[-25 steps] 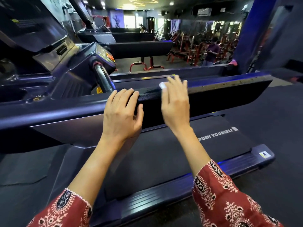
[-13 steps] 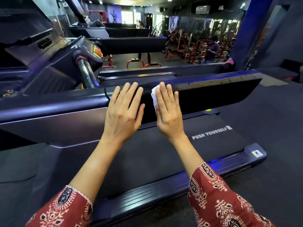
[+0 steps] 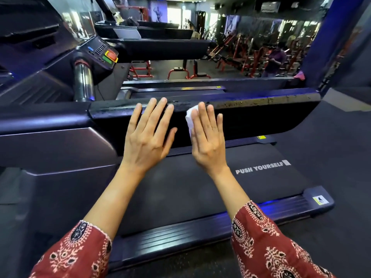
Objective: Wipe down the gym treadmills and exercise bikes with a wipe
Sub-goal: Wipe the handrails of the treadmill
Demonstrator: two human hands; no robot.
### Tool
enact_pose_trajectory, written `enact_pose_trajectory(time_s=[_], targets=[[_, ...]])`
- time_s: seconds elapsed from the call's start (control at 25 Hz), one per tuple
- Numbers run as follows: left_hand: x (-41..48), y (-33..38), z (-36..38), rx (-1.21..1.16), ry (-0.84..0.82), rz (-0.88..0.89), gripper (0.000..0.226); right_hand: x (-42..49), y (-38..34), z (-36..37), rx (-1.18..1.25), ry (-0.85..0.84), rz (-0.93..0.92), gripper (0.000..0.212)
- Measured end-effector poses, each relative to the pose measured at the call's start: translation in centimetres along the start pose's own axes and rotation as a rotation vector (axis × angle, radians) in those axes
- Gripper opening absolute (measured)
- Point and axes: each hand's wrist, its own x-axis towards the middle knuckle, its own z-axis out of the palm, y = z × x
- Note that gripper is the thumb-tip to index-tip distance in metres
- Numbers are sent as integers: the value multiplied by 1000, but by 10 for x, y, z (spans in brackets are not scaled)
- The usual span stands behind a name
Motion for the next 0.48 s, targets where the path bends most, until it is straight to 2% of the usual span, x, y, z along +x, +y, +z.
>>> enact_pose_trajectory(time_s=[0.12,0.16,0.24,0.28,0.4,0.48], targets=[[16,12,6,11,14,-43,40,29,7,-6,108,86,292,41],[19,14,7,10,10,-55,39,39,6,-8,88,67,279,41],[24,13,6,4,-10,-82,40,47,8,-8,-8,-20,48,42],[26,14,7,-4,-20,-98,40,49,16,-9,-54,-34,-7,40],[36,24,11,-31,-44,-109,40,56,36,-20,-76,2,179,34],[42,33,17,-68,-48,-71,38,49,40,-24,-104,-11,119,38]])
